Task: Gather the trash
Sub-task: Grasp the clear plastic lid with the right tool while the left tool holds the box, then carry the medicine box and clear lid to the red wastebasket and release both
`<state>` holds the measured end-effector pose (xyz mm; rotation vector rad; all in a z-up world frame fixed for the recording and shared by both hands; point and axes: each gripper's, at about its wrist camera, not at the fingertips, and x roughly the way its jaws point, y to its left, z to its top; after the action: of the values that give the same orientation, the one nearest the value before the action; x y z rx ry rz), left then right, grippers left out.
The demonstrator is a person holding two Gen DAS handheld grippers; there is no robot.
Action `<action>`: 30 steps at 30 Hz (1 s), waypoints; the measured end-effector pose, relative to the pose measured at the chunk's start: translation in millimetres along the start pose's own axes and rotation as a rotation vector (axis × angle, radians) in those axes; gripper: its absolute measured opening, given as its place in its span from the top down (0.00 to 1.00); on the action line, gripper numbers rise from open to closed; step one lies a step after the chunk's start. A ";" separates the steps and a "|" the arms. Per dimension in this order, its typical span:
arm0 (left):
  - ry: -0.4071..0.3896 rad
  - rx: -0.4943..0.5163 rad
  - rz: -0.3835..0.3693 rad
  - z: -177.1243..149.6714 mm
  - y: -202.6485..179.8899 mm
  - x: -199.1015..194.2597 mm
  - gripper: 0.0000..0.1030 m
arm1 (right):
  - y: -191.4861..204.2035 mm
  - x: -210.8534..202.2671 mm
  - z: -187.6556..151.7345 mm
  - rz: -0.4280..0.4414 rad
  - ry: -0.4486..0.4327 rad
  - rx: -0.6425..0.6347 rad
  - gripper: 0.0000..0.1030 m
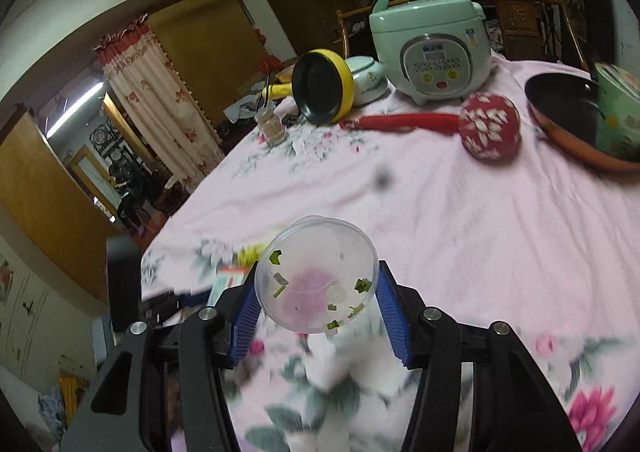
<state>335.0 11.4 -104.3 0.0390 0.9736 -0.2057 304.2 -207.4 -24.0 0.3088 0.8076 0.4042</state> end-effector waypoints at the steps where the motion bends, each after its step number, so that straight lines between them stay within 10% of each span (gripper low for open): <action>1: -0.005 0.006 0.016 -1.3 -0.4 -0.8 0.48 | -1.4 -3.7 -8.9 0.004 0.006 0.001 0.47; 17: -0.262 -0.292 -0.033 -64.5 62.1 -141.9 0.54 | -6.0 -14.3 -55.9 0.078 0.047 0.017 0.47; 30: -0.383 -0.561 0.240 -233.2 204.7 -268.9 0.55 | 78.3 -29.7 -93.0 0.207 0.037 -0.102 0.47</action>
<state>37.2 283.0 -26.2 -0.3838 0.6091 0.2777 198.1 -141.7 -33.5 0.2913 0.7905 0.6449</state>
